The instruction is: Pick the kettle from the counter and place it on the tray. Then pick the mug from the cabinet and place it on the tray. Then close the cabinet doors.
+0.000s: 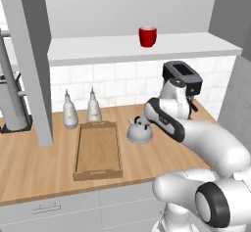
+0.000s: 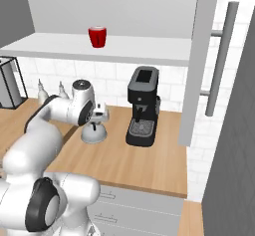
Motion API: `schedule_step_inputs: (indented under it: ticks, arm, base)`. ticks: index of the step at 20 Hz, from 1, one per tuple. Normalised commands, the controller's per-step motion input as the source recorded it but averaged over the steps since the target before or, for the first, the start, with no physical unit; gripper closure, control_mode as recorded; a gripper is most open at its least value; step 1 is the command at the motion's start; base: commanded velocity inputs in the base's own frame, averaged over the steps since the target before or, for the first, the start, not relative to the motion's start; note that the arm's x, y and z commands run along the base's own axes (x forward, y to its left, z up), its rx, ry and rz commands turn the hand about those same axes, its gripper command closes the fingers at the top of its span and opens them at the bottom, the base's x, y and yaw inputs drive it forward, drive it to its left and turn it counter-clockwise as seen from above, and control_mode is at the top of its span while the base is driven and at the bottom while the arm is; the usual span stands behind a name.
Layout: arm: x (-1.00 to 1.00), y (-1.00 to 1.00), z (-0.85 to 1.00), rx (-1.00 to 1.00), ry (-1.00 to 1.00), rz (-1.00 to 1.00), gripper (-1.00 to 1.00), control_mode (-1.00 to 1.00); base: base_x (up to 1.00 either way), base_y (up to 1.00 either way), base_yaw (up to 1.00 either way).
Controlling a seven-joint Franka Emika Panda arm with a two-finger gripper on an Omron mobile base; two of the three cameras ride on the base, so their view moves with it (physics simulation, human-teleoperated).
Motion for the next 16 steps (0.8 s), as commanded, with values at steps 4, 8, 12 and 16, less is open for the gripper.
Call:
schedule_step_inputs:
  ticks: [4, 8, 12, 16]
  arm:
    - [0.43, 0.00, -0.21, 0.00, 0.05, 0.08, -1.00, -1.00]
    - [0.35, 0.02, -0.40, 0.00, 0.01, 0.06, -1.00, -1.00]
    - [0.32, 0.11, -0.45, 0.00, 0.00, 0.04, -1.00, -1.00]
    - [0.32, 0.03, -0.27, 0.00, 0.00, 0.03, -1.00, -1.00]
  base:
    - [0.00, 0.00, 0.00]
    - [0.00, 0.00, 0.00]
    - [0.00, 0.00, 0.00]
    - [0.00, 0.00, 0.00]
